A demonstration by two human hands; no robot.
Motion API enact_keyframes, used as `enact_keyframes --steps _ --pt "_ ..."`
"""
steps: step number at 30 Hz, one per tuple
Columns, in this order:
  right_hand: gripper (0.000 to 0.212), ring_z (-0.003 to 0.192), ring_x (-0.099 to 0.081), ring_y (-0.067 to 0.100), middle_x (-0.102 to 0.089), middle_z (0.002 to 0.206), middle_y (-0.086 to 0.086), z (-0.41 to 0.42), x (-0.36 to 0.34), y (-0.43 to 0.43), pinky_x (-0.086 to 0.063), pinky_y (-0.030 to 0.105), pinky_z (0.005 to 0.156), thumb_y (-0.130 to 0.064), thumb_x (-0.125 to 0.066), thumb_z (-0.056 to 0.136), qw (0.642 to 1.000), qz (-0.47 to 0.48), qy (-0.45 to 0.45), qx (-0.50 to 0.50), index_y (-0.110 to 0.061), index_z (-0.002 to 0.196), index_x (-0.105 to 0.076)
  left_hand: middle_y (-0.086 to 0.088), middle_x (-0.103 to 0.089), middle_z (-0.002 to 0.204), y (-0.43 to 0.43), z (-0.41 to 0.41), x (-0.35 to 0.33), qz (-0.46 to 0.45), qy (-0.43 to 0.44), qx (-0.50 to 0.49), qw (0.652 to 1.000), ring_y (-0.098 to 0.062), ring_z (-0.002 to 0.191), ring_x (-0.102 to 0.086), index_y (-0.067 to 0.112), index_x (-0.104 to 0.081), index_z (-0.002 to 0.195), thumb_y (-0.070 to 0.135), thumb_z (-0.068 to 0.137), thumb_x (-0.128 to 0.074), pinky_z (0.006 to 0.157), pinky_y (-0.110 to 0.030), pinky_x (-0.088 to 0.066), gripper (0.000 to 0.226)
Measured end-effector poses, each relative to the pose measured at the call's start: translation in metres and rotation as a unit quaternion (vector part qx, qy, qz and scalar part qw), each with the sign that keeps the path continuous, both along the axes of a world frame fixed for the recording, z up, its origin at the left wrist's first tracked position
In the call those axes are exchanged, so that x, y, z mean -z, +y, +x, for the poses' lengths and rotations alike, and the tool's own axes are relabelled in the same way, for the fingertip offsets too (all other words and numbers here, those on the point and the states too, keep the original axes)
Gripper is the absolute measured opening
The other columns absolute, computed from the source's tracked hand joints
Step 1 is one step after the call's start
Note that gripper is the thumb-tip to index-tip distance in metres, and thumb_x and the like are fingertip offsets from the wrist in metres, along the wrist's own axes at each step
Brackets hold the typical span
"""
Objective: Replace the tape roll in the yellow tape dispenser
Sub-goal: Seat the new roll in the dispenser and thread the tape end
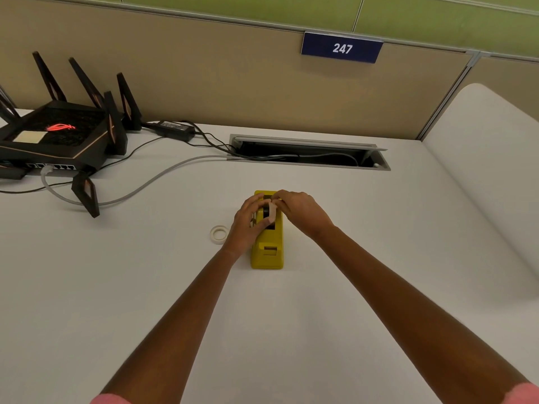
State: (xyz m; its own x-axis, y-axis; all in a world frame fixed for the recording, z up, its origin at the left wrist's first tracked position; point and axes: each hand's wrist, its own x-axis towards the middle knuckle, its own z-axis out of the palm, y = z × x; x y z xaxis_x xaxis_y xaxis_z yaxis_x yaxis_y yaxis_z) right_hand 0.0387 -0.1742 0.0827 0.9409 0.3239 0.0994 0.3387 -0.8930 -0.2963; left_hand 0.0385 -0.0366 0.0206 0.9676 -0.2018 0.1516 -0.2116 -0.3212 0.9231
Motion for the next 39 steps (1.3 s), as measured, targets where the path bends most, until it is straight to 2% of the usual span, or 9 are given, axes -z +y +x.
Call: enact_keyframes --steps 2,7,13,16,21,26,31,37,39 --pt "0.033 0.102 -0.062 0.033 -0.065 0.115 0.019 0.000 -0.001 -0.003 -0.048 0.035 0.087 -0.022 -0.047 0.093 0.998 0.061 0.022 0.014 -0.006 0.122 -0.051 -0.010 -0.036 0.142 0.000 0.000 0.000 -0.002 0.000 0.001 1.000 -0.023 0.131 -0.033 0.012 -0.047 0.123 0.015 0.085 -0.057 0.101 -0.032 -0.032 0.040" --pt "0.023 0.092 -0.064 0.028 -0.070 0.105 0.018 0.003 0.003 -0.006 -0.042 0.026 0.077 -0.018 -0.057 0.087 0.991 0.126 0.031 0.027 -0.006 0.105 -0.066 -0.008 -0.036 0.142 0.000 -0.001 -0.001 -0.011 0.007 -0.002 1.000 -0.022 0.131 -0.033 0.014 -0.047 0.123 0.017 0.084 -0.058 0.103 -0.035 -0.032 0.041" --pt "0.018 0.088 -0.062 0.030 -0.069 0.096 0.021 0.004 0.010 -0.003 -0.042 0.026 0.074 -0.015 -0.061 0.085 0.975 0.213 0.022 0.065 -0.001 0.094 -0.069 -0.009 -0.035 0.143 0.001 -0.002 -0.002 -0.003 0.014 -0.006 1.000 -0.024 0.132 -0.032 0.014 -0.046 0.125 0.017 0.084 -0.058 0.107 -0.043 -0.033 0.043" --pt "0.016 0.089 -0.060 0.030 -0.066 0.099 0.020 0.004 0.014 -0.001 -0.043 0.028 0.074 -0.013 -0.059 0.086 0.979 0.194 -0.001 0.065 0.000 0.092 -0.066 -0.009 -0.035 0.143 0.001 -0.002 -0.001 -0.004 0.014 -0.009 1.000 -0.025 0.132 -0.032 0.014 -0.046 0.125 0.017 0.084 -0.058 0.108 -0.046 -0.033 0.042" --pt "0.022 0.098 -0.055 0.030 -0.058 0.110 0.020 0.001 0.025 0.005 -0.044 0.030 0.076 -0.013 -0.046 0.092 0.992 0.099 -0.049 0.053 0.001 0.104 -0.058 -0.008 -0.035 0.144 0.000 -0.003 -0.002 0.001 0.021 -0.012 1.000 -0.025 0.132 -0.032 0.014 -0.046 0.125 0.018 0.085 -0.058 0.109 -0.049 -0.033 0.042" --pt "0.025 0.103 -0.052 0.029 -0.056 0.115 0.020 0.004 0.028 0.007 -0.046 0.033 0.085 -0.017 -0.048 0.092 0.997 0.025 -0.057 0.042 0.000 0.111 -0.051 -0.009 -0.034 0.144 0.000 -0.003 -0.003 0.005 0.025 -0.012 1.000 -0.026 0.132 -0.032 0.013 -0.045 0.127 0.018 0.084 -0.058 0.108 -0.048 -0.034 0.044" --pt "0.020 0.095 -0.056 0.029 -0.062 0.106 0.021 0.011 0.016 0.009 -0.041 0.027 0.076 -0.013 -0.043 0.094 0.987 0.137 0.005 0.081 0.000 0.102 -0.056 -0.009 -0.033 0.145 0.000 -0.003 -0.003 0.008 0.030 -0.010 0.999 -0.026 0.132 -0.031 0.013 -0.043 0.128 0.019 0.084 -0.058 0.109 -0.047 -0.033 0.046" --pt "0.027 0.096 -0.061 0.030 -0.066 0.104 0.022 0.006 0.014 0.000 -0.044 0.026 0.080 -0.013 -0.037 0.097 0.957 0.270 0.053 0.091 0.001 0.107 -0.058 -0.009 -0.035 0.143 0.001 -0.004 -0.003 0.005 0.022 -0.007 1.000 -0.025 0.131 -0.032 0.013 -0.046 0.126 0.017 0.085 -0.058 0.108 -0.049 -0.034 0.043" --pt "0.028 0.098 -0.061 0.030 -0.066 0.105 0.021 0.007 0.014 -0.001 -0.043 0.026 0.080 -0.017 -0.040 0.097 0.953 0.280 0.066 0.091 -0.001 0.108 -0.059 -0.009 -0.035 0.143 0.001 -0.004 -0.003 0.002 0.022 -0.007 1.000 -0.025 0.131 -0.032 0.013 -0.046 0.126 0.017 0.084 -0.058 0.108 -0.048 -0.033 0.043"
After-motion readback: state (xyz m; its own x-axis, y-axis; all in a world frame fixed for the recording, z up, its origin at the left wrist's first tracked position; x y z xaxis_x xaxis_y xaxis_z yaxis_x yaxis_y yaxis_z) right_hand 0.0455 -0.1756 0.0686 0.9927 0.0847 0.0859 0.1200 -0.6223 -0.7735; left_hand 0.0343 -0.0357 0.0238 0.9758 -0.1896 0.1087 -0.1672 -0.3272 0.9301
